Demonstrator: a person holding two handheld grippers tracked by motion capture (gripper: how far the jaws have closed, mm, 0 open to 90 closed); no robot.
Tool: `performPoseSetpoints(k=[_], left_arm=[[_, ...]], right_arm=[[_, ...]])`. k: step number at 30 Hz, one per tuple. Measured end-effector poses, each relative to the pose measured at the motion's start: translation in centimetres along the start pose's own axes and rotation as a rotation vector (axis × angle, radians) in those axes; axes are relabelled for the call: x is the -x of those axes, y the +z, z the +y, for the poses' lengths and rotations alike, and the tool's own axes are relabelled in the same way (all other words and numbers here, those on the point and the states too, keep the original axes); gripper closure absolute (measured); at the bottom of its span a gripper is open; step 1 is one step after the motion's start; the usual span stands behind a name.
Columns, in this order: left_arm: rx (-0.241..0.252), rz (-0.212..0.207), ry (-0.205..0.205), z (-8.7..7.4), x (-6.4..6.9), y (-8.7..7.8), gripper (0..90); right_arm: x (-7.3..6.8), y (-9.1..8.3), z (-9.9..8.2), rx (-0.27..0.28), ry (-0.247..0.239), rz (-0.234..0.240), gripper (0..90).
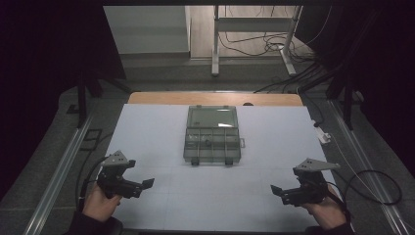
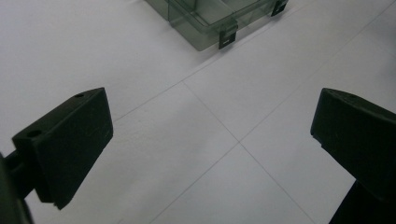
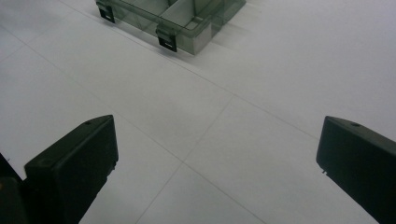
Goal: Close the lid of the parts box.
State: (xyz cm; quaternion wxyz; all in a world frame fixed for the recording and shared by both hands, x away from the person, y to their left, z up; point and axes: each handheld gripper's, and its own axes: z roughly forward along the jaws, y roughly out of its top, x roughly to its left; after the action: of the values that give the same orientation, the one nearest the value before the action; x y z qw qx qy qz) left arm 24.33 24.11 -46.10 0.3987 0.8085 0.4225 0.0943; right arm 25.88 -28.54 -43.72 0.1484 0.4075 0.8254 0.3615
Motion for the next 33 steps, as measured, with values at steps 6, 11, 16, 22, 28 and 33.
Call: performPoseSetpoints(k=[6, 11, 16, 22, 28, 33], left_arm=[[-0.005, -0.016, 0.009, 1.0, -0.2, 1.0, 0.0], [-0.007, -0.038, 0.006, 1.7, -0.3, 1.7, 0.0], [-0.006, -0.058, 0.012, 2.5, -0.7, 2.7, 0.0], [-0.018, -0.048, 0.0, 3.2, -1.0, 3.5, 0.0], [-0.02, -0.052, -0.008, 4.2, -1.3, 4.4, 0.0], [-0.026, -0.045, 0.009, 5.0, -1.4, 5.1, 0.0]], right_arm=[[0.2, 0.7, 1.2, 0.007, -0.019, 0.03, 0.0], [0.3, 1.2, 2.0, 0.007, -0.029, 0.025, 0.0], [0.3, 2.0, 2.9, 0.005, -0.043, 0.038, 0.0], [0.5, 3.0, 3.7, 0.008, -0.033, 0.069, 0.0], [0.7, 4.4, 4.7, 0.008, -0.028, 0.072, 0.0], [0.8, 5.2, 5.3, -0.001, -0.036, 0.072, 0.0]])
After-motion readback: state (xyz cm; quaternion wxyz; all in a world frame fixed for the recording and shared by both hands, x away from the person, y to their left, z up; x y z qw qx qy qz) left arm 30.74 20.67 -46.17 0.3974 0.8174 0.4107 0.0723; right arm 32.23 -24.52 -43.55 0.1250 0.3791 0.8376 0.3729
